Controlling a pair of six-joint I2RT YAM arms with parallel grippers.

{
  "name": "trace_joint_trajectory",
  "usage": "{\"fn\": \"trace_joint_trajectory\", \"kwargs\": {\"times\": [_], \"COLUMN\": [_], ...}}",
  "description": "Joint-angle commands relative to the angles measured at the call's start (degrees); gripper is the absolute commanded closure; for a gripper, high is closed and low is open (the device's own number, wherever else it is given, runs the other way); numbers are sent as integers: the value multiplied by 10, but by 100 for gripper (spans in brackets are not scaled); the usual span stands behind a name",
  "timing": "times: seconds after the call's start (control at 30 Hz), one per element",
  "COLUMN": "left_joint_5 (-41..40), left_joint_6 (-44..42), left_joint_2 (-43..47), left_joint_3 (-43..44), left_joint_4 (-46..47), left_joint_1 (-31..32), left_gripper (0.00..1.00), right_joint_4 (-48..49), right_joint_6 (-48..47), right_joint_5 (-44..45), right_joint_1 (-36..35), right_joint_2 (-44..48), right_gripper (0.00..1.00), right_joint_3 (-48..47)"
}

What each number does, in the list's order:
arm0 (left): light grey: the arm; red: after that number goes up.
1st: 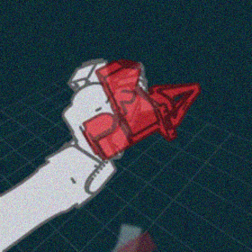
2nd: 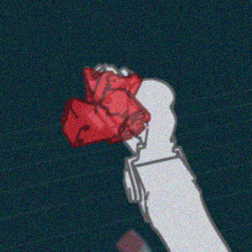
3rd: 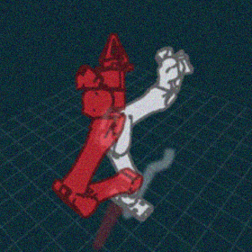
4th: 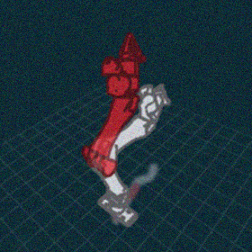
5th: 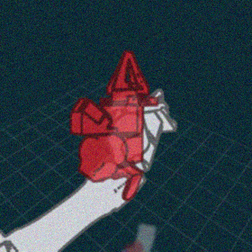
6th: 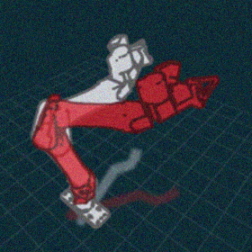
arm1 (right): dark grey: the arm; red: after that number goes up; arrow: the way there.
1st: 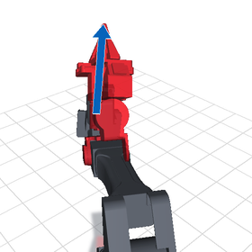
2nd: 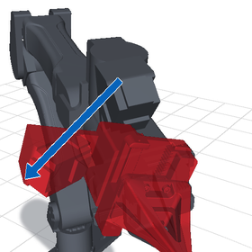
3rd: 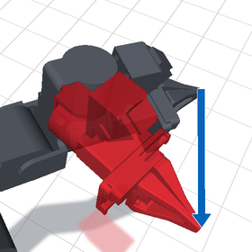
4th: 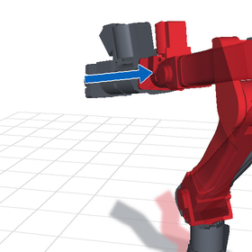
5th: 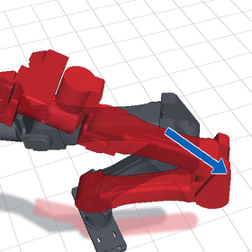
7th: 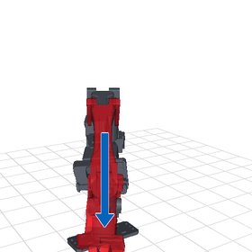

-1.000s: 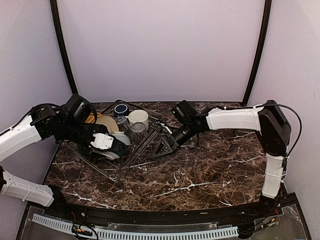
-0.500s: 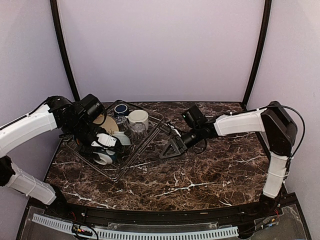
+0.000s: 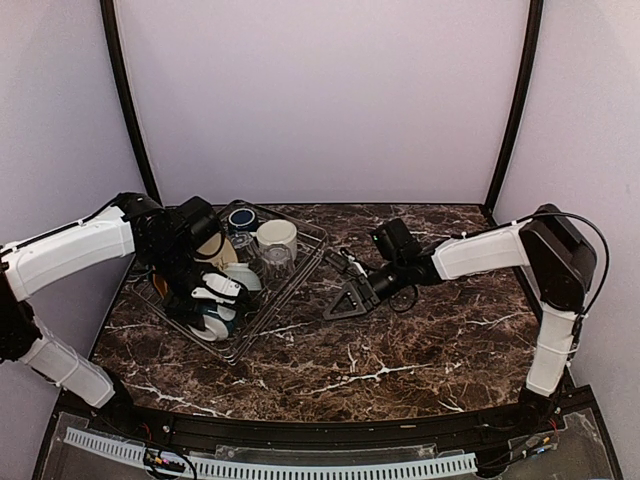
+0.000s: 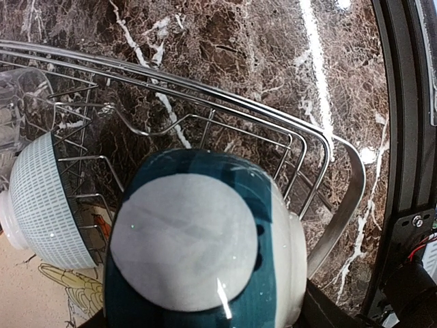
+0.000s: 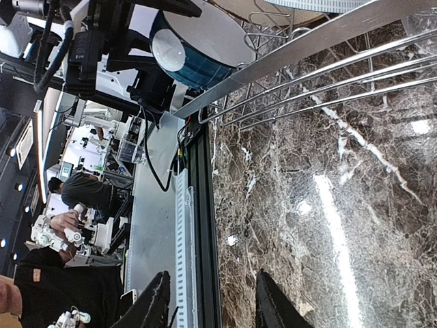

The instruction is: Load the mixed dishes into the dish rack

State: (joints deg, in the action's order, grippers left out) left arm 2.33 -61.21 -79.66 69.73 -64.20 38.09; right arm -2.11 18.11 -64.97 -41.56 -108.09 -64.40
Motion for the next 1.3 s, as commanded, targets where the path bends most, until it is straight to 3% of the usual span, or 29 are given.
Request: {"fn": "trace_joint_trajectory", "kwargs": {"times": [0.0, 0.27, 0.73, 0.97, 1.07, 1.27], "left_joint_5": [25, 17, -36, -46, -48, -49], "left_joint_6": [2, 11, 41, 50, 53, 55], "left_joint_2": [-19, -59, -82, -87, -84, -66], "left_joint_3": [15, 22, 33, 50, 52, 53], "left_joint_4": [-3, 21, 61, 62, 63, 60], "left_joint_1": [-4, -6, -7, -7, -7, -7], "left_gripper": [51, 48, 22, 15, 6, 1], "right_joint_4": [48, 71, 87, 86, 80, 65], "right_joint_6": [16, 28, 40, 42, 40, 33], "right_joint_5": [-13, -12, -11, -10, -7, -1], "right_joint_1": [3, 4, 3, 4, 3, 4], "right_joint_2": [22, 28, 31, 33, 36, 43], "right_gripper": [60, 60, 61, 62, 62, 62], "right_joint_3": [18, 40, 49, 50, 49, 47]}}
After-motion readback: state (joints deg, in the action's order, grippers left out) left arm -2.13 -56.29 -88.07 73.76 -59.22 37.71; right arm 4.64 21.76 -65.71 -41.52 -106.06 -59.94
